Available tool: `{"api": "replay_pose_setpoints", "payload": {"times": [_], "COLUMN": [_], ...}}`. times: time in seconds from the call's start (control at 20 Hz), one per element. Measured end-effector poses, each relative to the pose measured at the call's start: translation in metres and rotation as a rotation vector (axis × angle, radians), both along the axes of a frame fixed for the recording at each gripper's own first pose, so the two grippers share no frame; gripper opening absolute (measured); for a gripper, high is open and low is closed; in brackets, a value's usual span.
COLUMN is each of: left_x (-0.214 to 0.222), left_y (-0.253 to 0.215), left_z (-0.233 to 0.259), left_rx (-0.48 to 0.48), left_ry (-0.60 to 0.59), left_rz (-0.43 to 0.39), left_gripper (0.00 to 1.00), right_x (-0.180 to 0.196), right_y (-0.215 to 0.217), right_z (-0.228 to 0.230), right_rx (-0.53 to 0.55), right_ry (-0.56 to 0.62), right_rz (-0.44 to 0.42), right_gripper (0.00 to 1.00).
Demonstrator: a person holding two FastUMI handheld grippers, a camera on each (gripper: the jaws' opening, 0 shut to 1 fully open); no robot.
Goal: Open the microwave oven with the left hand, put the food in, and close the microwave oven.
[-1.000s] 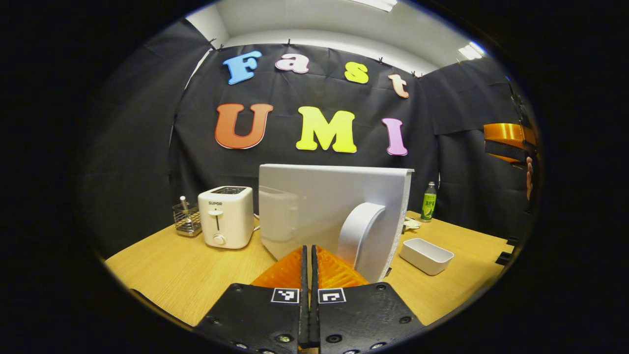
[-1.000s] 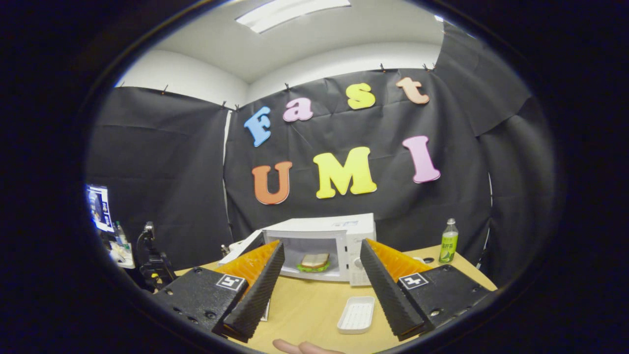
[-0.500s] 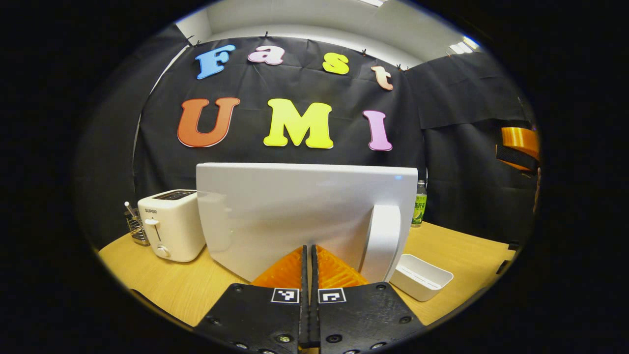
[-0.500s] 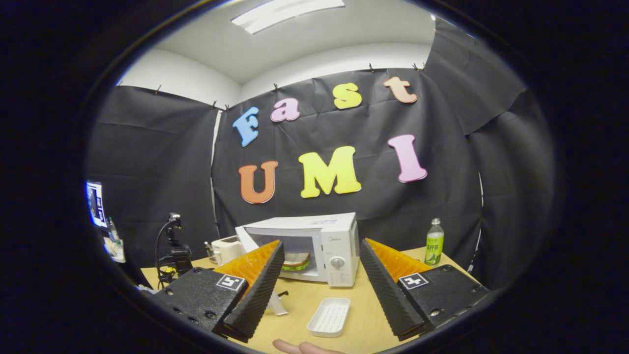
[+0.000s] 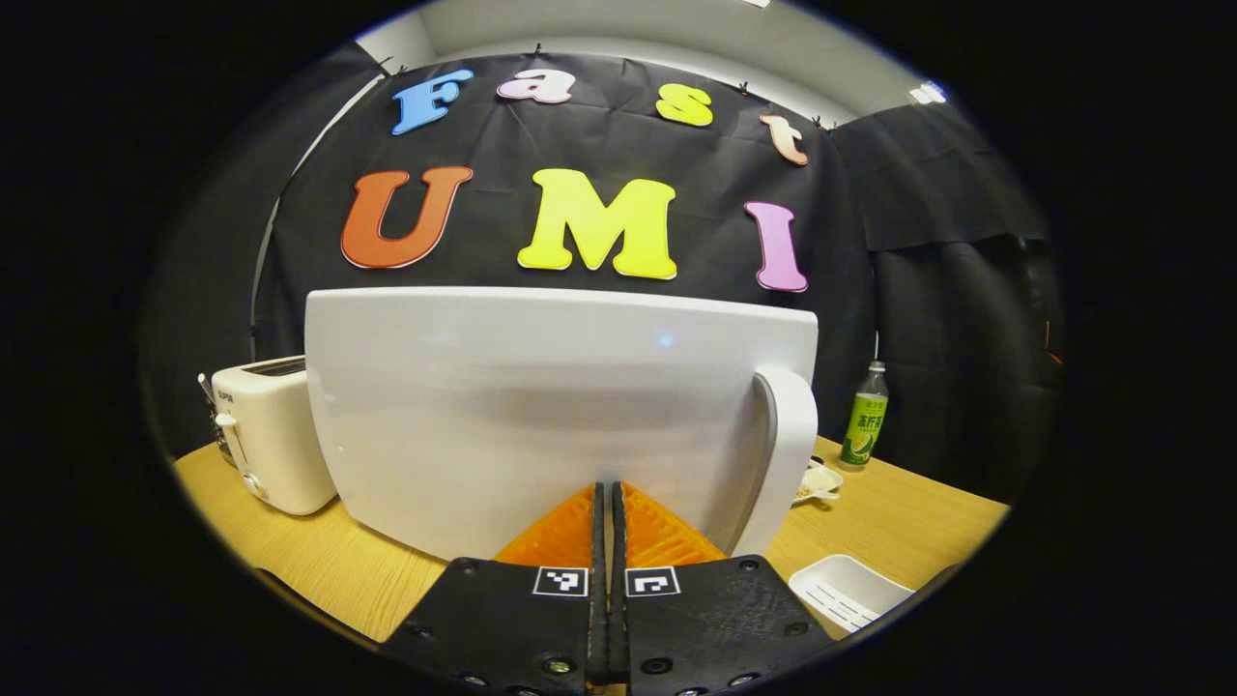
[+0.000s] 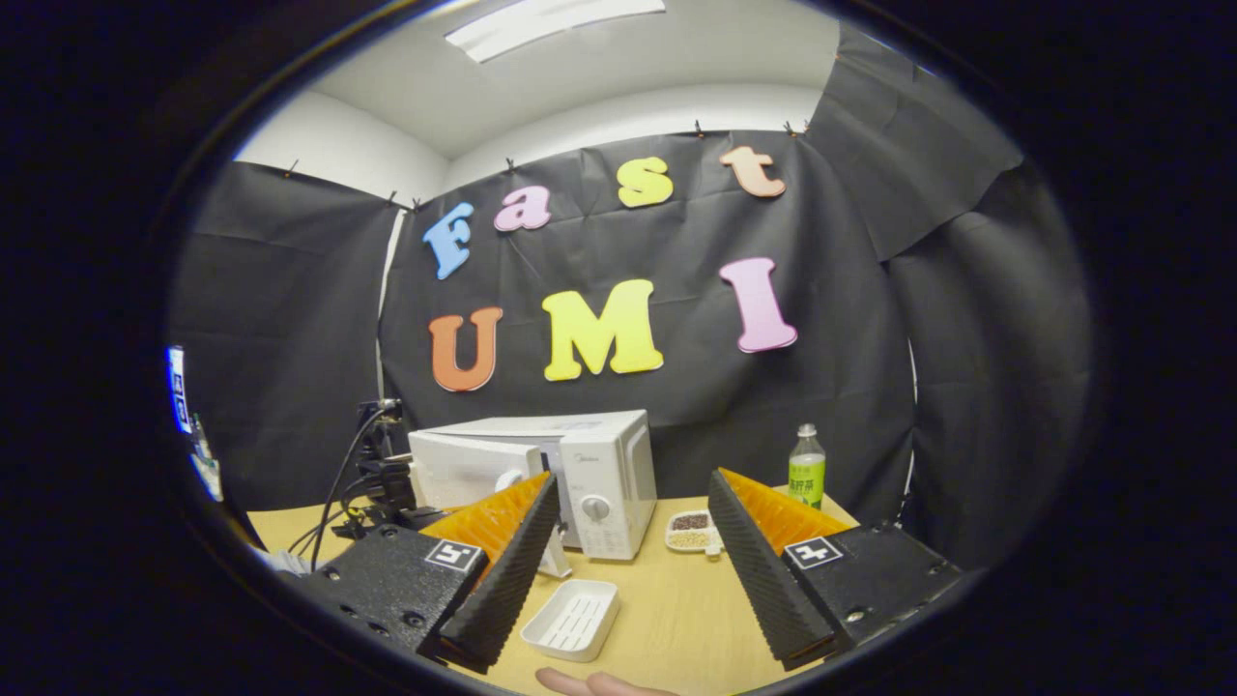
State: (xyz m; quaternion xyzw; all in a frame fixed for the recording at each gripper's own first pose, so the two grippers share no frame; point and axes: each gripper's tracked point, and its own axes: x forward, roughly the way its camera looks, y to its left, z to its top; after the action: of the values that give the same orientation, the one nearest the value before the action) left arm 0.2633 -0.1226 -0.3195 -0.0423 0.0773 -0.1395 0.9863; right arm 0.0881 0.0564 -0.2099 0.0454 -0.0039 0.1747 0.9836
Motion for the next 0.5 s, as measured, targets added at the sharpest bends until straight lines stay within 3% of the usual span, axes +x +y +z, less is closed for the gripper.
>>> {"api": "replay_pose_setpoints", "payload": {"times": [0.25, 0.5], "left_x": [0.033, 0.037], "left_y": [-0.008, -0.011], "left_z": [-0.006, -0.008], "left_rx": [0.04, 0.031], "left_ry": [0.018, 0.054], "left_rz": [0.064, 0.095], "left_gripper": [0.0, 0.02], "right_x": [-0.003, -0.016], "right_y": [-0.011, -0.027], "right_z": [-0.008, -0.024], "right_rx": [-0.001, -0.035], "right_ry": [0.034, 0.121], "right_rz": [0.002, -0.062], "right_gripper": [0.99, 0.99]}}
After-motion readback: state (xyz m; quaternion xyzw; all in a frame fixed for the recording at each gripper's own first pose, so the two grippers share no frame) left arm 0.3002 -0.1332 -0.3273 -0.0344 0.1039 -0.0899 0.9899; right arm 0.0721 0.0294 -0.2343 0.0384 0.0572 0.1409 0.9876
